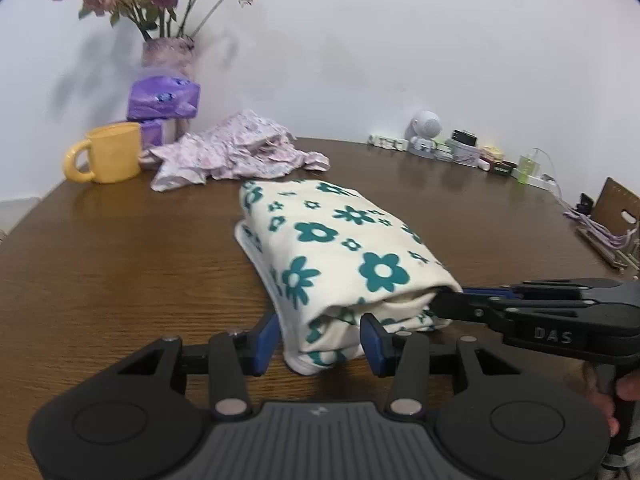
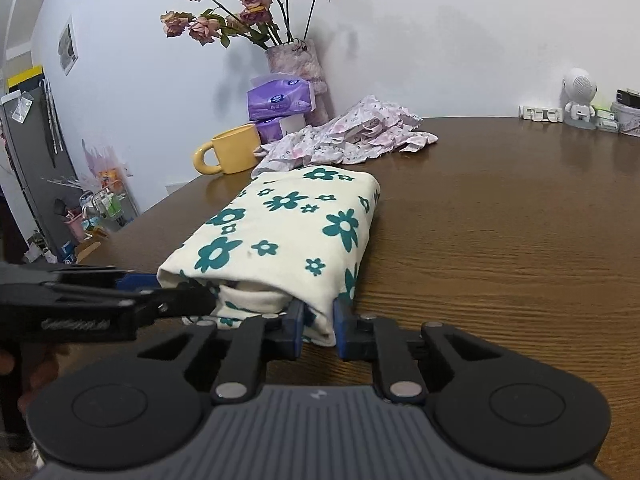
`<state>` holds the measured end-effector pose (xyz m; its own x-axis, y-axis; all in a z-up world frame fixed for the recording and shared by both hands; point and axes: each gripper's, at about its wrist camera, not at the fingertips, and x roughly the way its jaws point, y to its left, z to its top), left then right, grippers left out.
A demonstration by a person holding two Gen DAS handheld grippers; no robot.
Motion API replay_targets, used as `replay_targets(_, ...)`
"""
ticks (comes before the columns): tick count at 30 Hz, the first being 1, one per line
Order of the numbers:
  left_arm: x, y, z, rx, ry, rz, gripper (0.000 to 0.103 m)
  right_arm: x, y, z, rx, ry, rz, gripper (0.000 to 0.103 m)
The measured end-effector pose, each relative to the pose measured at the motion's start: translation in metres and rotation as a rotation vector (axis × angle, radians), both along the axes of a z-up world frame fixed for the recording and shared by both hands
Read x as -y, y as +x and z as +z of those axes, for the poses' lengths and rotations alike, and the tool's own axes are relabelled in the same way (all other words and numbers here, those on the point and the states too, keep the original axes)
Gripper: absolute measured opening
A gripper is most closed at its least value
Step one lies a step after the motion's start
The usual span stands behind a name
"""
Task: Fold clothes
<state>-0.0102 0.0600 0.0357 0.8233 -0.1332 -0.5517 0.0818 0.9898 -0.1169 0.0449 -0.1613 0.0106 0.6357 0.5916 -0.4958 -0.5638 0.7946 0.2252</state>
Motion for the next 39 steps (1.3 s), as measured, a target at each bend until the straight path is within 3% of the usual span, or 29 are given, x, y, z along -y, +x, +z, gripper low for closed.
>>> replay_targets(2, -0.002, 0.002, -0.001, 0.000, -0.009, 0.009, 0.041, 0.000, -0.001, 0.000, 0.002, -0.001, 0.001, 0.019)
replay_targets(5, -0.003, 0.006, -0.004, -0.005, -0.025, 0.005, 0.025, 0.002, -0.004, -0.001, -0.006, 0.002, 0.011, 0.034)
replay_targets(7, -0.001, 0.006, -0.007, -0.009, -0.021, -0.007, 0.019, 0.003, -0.004, -0.003, -0.004, 0.002, 0.002, 0.033)
replay_targets(9, 0.003, 0.003, -0.006, -0.005, -0.003, -0.013, 0.016, 0.004, 0.003, -0.006, -0.030, 0.030, -0.004, 0.017)
replay_targets(15, 0.025, -0.001, -0.006, -0.014, 0.023, -0.082, 0.014, 0.015, 0.013, -0.003, -0.039, 0.048, -0.029, 0.015)
replay_targets(21, 0.072, 0.004, -0.008, -0.014, 0.008, -0.197, 0.015, 0.043, 0.030, -0.001, -0.042, 0.068, -0.136, 0.018)
replay_targets(24, 0.088, 0.012, -0.011, -0.036, -0.033, -0.250, 0.020, 0.066, 0.029, 0.002, -0.034, 0.108, -0.203, 0.020)
replay_targets(28, 0.076, 0.008, -0.006, -0.064, -0.102, -0.295, 0.039, 0.090, 0.021, 0.010, -0.031, 0.165, -0.217, 0.026)
replay_targets(30, 0.053, 0.002, 0.001, -0.048, -0.128, -0.240, 0.048, 0.093, 0.013, 0.013, -0.035, 0.185, -0.179, 0.038)
replay_targets(35, -0.008, -0.006, 0.022, 0.069, -0.126, -0.017, 0.060, 0.074, -0.004, 0.014, -0.049, 0.190, -0.037, 0.038)
replay_targets(39, -0.030, 0.011, 0.024, 0.045, -0.095, -0.038, 0.064, 0.050, -0.016, 0.012, -0.020, 0.126, 0.005, 0.038)
